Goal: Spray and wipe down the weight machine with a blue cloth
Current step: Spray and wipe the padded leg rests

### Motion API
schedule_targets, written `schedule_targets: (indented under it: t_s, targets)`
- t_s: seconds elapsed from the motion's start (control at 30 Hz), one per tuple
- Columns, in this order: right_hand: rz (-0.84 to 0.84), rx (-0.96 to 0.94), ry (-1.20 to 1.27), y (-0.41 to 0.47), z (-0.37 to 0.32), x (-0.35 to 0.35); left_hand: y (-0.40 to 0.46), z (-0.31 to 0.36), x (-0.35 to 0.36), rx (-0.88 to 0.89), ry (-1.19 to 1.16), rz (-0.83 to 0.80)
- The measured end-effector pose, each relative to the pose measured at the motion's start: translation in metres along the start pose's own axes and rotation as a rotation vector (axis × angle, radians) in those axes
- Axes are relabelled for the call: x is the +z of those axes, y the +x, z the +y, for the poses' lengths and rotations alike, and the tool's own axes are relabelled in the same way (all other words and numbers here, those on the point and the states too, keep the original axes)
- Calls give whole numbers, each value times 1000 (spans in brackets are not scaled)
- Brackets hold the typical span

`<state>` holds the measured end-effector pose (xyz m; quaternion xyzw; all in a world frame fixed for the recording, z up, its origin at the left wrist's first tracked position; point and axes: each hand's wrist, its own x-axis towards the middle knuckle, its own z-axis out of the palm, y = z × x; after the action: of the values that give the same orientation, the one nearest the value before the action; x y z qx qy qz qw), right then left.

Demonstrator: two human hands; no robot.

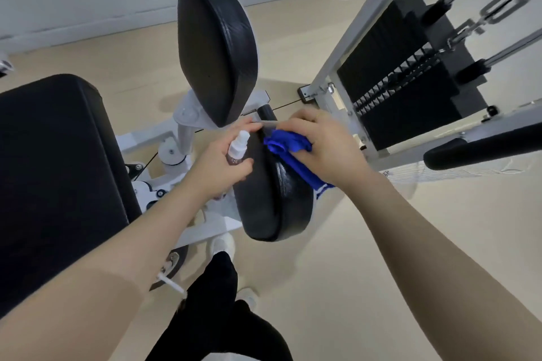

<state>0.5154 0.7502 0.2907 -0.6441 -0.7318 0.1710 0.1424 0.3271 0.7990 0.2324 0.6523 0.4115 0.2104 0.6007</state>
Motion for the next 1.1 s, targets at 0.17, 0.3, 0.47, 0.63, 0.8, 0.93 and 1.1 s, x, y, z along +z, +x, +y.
schedule_targets:
  t_s: [0.17,0.3,0.47,0.63,0.8,0.93,1.1]
  targets:
    - [276,-38,-141,-95,-10,57,-18,2,-1,331,387,-87]
    - [117,185,-139,-157,3,139,-29,5,9,380,496,-46]
    - [634,987,744,-125,-26,143,-27,5,11,318,485,-32]
    - [779,865,871,-119,-40,136,-27,1,19,359,432,23]
    - [467,1094,817,-119,-41,158,-25,0,24,347,361,52]
    - [715,1041,869,-104,-24,103,-25,3,16,375,258,56]
    - [566,617,773,-37,-10,18,-9,16,-1,68,-185,238]
